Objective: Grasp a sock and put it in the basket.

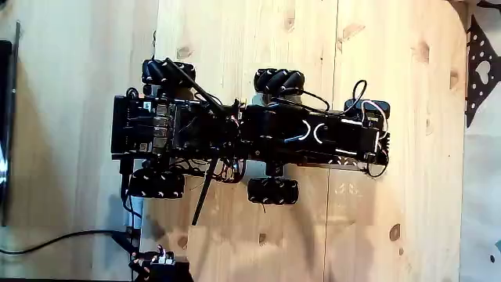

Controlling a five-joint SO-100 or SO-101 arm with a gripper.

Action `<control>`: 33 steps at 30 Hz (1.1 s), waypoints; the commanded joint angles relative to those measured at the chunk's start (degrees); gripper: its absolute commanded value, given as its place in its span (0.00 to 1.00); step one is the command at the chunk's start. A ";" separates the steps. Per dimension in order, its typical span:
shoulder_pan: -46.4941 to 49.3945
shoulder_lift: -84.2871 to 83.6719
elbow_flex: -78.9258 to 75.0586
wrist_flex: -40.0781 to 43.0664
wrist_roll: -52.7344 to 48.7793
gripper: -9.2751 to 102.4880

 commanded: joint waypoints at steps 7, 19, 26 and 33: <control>-1.85 2.46 -1.23 1.67 -3.69 0.30; -5.19 14.50 7.29 -17.93 -3.60 0.25; -3.16 40.78 27.69 -37.09 -3.96 0.08; -0.53 41.22 30.50 -34.89 -3.69 0.08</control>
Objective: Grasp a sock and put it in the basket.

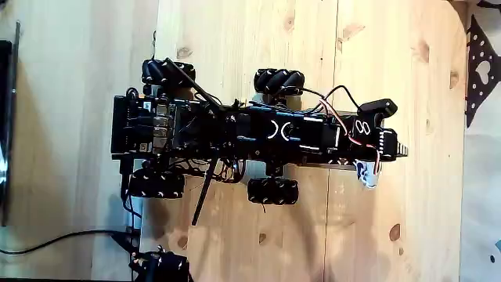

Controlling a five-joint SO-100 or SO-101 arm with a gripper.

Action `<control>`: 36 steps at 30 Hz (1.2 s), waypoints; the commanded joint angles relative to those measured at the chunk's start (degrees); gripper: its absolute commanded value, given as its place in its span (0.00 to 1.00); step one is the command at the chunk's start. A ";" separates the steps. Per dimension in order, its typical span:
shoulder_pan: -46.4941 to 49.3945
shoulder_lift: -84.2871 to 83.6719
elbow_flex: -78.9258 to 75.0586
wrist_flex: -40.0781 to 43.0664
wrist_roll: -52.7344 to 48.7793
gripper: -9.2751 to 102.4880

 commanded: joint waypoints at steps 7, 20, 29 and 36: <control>1.58 0.70 5.80 -3.87 -4.22 0.09; 0.35 0.70 5.80 16.26 1.14 0.09; 0.44 0.70 5.80 25.31 2.99 0.09; -0.97 0.70 5.80 32.34 8.17 0.09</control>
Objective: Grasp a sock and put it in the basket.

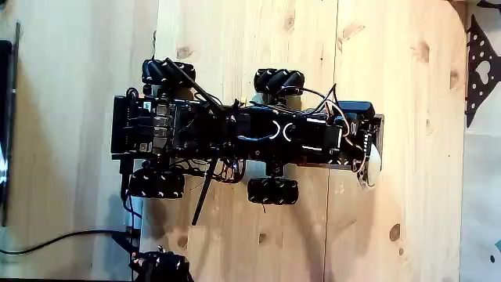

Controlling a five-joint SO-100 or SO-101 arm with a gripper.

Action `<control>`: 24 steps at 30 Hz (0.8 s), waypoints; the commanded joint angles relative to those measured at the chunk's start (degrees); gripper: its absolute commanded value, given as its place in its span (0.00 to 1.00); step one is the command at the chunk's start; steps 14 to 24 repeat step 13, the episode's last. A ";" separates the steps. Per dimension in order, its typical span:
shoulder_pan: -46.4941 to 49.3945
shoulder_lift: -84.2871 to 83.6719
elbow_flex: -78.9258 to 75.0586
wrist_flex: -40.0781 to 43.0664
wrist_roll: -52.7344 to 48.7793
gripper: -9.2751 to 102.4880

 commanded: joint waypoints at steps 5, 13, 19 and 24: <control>1.58 0.26 -0.09 8.35 1.41 0.09; 1.58 0.26 -0.09 8.35 1.23 0.09; 1.58 0.26 -0.09 8.35 1.23 0.09; 1.58 0.26 -0.09 8.35 1.23 0.09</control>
